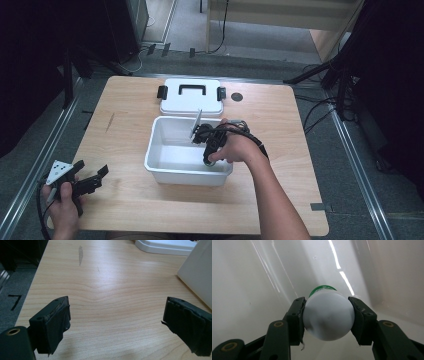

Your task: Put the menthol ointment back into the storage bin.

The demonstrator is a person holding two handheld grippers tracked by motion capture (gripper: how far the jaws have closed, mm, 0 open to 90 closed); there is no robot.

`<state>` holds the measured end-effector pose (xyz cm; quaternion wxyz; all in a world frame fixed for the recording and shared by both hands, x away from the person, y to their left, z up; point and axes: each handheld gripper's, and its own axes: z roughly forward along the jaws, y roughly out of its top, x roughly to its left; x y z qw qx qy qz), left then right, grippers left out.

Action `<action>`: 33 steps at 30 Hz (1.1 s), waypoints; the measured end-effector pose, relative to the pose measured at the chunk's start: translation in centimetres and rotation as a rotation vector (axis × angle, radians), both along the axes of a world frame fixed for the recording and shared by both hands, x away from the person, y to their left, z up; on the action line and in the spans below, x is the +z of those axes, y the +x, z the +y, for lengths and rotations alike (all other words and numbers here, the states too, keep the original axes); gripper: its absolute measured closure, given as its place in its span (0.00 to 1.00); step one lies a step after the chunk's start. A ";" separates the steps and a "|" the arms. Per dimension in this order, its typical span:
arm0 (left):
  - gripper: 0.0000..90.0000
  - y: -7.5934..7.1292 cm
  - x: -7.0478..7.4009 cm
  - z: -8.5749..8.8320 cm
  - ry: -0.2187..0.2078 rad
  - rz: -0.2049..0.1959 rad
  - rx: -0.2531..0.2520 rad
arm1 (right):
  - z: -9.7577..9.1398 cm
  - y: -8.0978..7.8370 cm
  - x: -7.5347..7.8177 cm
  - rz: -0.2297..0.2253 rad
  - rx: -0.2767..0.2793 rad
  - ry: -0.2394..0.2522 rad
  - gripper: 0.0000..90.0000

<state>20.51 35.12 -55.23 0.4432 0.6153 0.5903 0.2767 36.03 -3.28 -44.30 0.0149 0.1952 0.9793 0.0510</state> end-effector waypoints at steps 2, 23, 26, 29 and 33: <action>0.09 0.0 0.0 0.0 0.000 0.000 -0.001 | 0.1 0.0 -0.2 0.003 -0.001 -0.002 0.57; 0.09 0.0 0.0 0.0 0.000 0.003 -0.003 | 0.3 0.0 -1.6 0.000 0.024 -0.043 0.57; 0.09 0.0 0.0 0.0 0.002 0.004 -0.003 | 0.2 -0.1 -1.7 -0.004 0.031 -0.038 0.57; 0.09 0.0 0.0 0.0 0.000 0.002 -0.003 | 0.3 -0.2 -2.1 0.009 0.050 -0.059 0.57; 0.09 0.0 0.0 0.0 0.000 0.003 -0.003 | 0.4 -0.2 -2.2 0.003 0.046 -0.070 0.57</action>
